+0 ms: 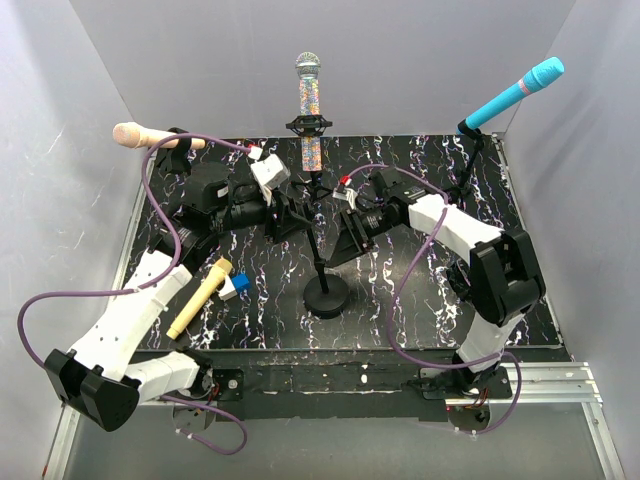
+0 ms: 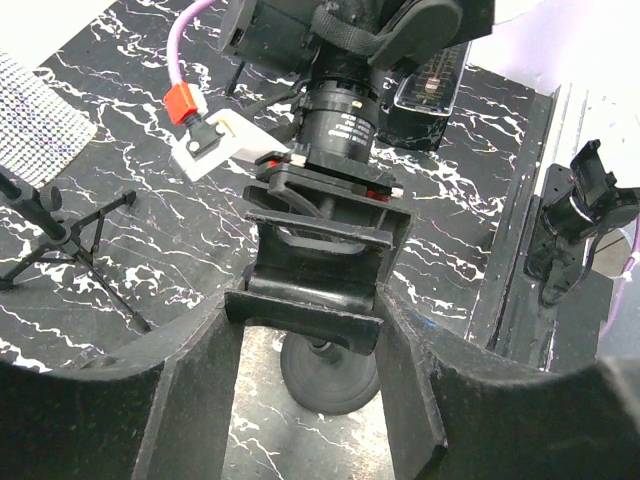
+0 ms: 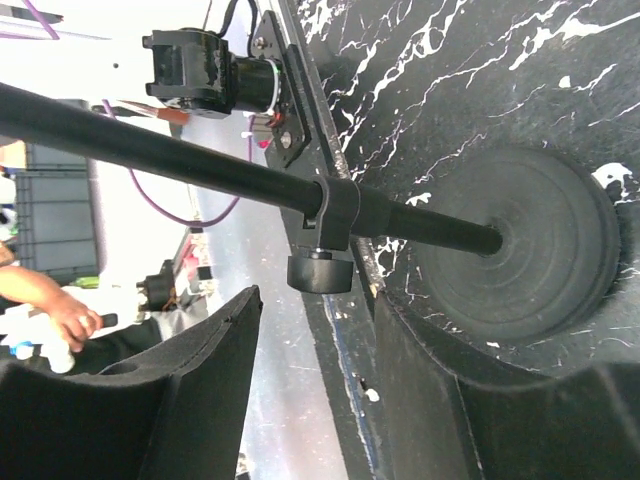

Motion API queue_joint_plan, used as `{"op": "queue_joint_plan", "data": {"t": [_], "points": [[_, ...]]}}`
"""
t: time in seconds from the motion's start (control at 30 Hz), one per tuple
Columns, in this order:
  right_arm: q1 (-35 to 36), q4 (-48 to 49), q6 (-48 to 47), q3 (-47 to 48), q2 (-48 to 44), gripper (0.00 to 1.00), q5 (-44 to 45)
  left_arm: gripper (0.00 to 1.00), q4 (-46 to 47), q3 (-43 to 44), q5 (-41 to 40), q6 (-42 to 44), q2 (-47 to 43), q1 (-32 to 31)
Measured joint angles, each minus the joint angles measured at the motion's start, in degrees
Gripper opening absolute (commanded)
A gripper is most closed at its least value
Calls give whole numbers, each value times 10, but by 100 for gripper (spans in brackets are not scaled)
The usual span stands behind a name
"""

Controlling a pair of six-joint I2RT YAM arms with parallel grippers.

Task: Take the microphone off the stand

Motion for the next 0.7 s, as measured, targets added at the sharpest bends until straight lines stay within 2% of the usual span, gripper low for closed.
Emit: {"op": "queue_joint_plan", "data": {"t": [0.17, 0.33, 0.57, 0.7], "points": [[0, 15, 27, 2, 28, 51, -23, 11, -5, 2, 1, 6, 0, 0], [0, 28, 52, 2, 51, 42, -49, 11, -6, 2, 4, 7, 0, 2], [1, 45, 56, 2, 52, 23, -71, 11, -7, 2, 5, 8, -1, 5], [2, 55, 44, 2, 48, 4, -71, 10, -9, 1, 5, 9, -3, 8]]}}
